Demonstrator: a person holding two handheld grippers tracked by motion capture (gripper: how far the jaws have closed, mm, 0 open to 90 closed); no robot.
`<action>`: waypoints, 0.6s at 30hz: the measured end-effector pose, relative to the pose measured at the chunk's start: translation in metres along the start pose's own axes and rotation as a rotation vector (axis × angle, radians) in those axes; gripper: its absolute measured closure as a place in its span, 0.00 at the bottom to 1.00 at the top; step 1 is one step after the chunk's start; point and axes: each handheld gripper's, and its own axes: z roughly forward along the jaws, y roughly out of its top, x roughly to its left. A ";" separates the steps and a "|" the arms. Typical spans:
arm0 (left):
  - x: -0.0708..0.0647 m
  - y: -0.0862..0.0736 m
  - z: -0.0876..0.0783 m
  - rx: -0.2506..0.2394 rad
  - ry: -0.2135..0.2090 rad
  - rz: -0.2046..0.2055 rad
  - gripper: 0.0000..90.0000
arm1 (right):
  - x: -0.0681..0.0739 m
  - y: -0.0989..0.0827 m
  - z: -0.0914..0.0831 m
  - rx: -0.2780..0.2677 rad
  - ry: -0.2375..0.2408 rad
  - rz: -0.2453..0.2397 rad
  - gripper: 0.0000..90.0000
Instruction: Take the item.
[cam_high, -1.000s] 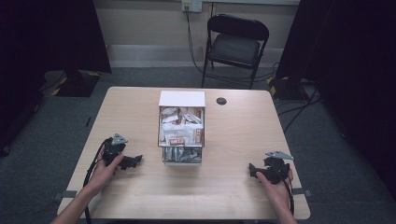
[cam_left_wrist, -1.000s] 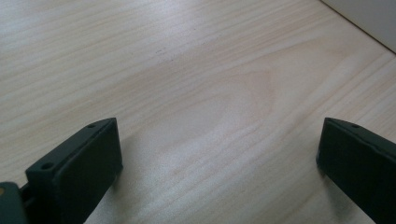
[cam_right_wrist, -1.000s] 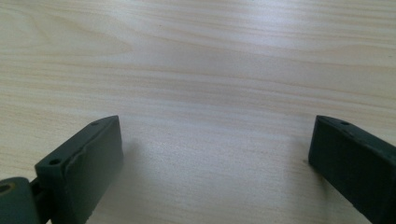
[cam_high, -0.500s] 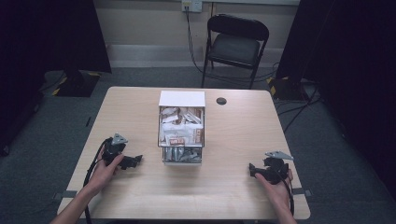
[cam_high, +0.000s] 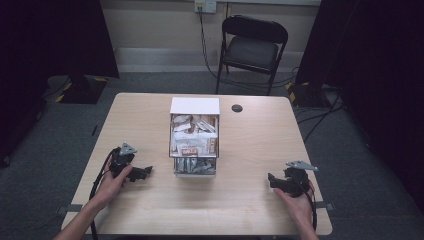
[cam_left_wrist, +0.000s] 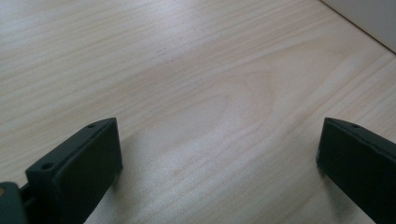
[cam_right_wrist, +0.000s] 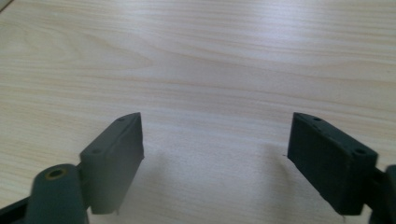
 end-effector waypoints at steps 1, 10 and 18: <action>0.000 0.000 0.000 0.000 0.000 0.000 0.00 | 0.000 0.000 0.000 0.001 0.009 0.004 0.22; 0.000 0.000 0.000 0.000 0.000 0.000 0.00 | 0.013 0.004 -0.008 -0.035 0.062 -0.020 0.25; 0.000 0.000 0.000 0.000 0.000 0.000 0.00 | 0.022 0.009 -0.014 -0.057 0.107 -0.037 0.28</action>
